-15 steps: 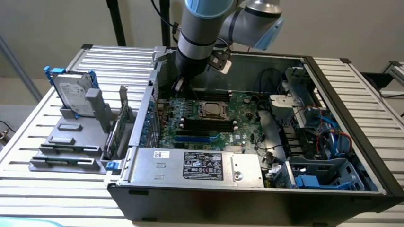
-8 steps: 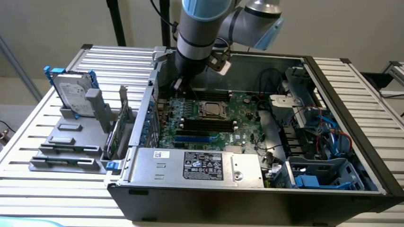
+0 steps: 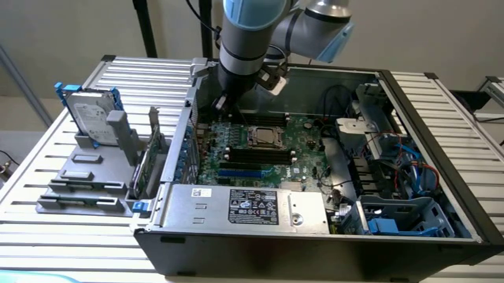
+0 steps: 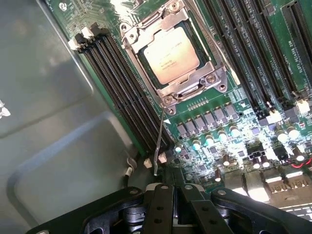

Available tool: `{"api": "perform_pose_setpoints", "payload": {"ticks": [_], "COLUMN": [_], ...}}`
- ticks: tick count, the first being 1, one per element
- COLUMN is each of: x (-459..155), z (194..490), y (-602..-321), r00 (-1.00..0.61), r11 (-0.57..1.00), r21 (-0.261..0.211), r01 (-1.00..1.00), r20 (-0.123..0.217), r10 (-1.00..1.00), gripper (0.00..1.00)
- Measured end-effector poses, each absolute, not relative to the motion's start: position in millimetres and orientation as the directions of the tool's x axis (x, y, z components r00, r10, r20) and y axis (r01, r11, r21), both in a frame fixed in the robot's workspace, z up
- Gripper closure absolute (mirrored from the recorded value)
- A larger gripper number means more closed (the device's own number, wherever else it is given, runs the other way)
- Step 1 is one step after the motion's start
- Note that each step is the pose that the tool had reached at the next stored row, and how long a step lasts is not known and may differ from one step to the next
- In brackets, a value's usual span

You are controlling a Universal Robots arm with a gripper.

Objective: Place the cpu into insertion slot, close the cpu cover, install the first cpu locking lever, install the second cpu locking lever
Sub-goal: 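Install the first cpu locking lever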

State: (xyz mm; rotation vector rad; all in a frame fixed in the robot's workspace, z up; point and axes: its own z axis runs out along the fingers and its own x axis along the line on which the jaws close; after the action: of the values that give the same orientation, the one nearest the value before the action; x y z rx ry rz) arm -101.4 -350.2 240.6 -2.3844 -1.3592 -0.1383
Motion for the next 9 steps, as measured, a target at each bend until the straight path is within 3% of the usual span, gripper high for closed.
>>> {"api": "perform_pose_setpoints", "payload": {"ticks": [9], "x": [-100.2], "z": [240.6], "y": [-347.1], "r00": [0.535], "r11": [-0.461], "r21": [-0.289], "r01": [0.839], "r20": [0.281], "r10": [0.797], "gripper": [0.89]}}
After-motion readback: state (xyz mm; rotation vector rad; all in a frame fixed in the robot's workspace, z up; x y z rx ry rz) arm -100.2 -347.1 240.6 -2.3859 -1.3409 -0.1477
